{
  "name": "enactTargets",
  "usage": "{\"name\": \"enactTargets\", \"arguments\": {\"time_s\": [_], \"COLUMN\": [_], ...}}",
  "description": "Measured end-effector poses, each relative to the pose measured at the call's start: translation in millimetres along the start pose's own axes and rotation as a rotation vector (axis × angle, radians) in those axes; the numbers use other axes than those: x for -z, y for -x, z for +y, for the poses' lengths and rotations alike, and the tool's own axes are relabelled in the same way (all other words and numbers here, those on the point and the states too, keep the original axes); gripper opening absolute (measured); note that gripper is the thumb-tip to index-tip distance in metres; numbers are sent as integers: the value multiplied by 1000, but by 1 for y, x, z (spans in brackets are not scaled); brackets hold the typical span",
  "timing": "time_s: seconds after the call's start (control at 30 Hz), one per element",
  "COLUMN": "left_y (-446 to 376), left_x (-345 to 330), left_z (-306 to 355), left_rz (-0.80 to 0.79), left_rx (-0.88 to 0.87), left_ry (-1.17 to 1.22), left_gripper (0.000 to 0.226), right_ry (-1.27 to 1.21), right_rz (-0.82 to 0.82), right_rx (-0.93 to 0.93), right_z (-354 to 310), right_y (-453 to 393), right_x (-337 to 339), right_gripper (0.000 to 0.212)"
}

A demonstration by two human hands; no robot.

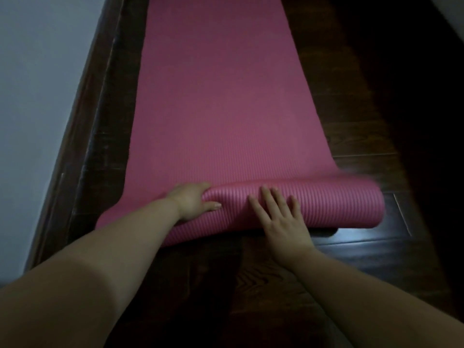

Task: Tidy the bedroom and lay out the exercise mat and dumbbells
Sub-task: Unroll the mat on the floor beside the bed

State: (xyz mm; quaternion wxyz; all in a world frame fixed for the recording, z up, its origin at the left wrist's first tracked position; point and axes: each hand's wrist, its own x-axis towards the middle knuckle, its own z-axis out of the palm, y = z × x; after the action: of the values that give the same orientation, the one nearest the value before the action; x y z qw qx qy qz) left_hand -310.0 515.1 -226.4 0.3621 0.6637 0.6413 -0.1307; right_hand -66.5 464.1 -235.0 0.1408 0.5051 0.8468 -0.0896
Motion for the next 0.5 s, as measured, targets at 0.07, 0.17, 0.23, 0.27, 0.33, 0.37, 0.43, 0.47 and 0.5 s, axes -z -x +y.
{"name": "enactTargets", "arguments": {"time_s": [0.07,0.17,0.23,0.27,0.33,0.37,0.43,0.47,0.5], "left_y": [6,13,18,24,35,42,52,56,59], "left_x": [-4,-4,-3,-3,-8,-11,-23,-27,-30], "left_z": [0,4,8,10,15,19,25,27,30], "left_rz": [37,160,294,364,467,487,496,483,462], "left_rx": [11,6,-26,-41,-82,-105,-112,-102,-84], "left_ry": [3,-80,-205,-246,-298,-322,-350,-354,-354], "left_gripper": [66,64,59,55,49,49,54,56,59], "right_ry": [36,69,73,72,46,13,-80,-124,-159], "right_rz": [28,68,66,61,75,91,111,92,54], "right_rx": [4,13,9,21,44,38,-1,-30,-57], "right_z": [2,10,13,13,13,14,15,15,16], "right_y": [-8,-26,-33,-36,-39,-38,-37,-36,-35], "right_x": [-4,-4,-1,1,8,13,22,25,31], "right_gripper": [92,85,78,74,63,57,50,48,47]}}
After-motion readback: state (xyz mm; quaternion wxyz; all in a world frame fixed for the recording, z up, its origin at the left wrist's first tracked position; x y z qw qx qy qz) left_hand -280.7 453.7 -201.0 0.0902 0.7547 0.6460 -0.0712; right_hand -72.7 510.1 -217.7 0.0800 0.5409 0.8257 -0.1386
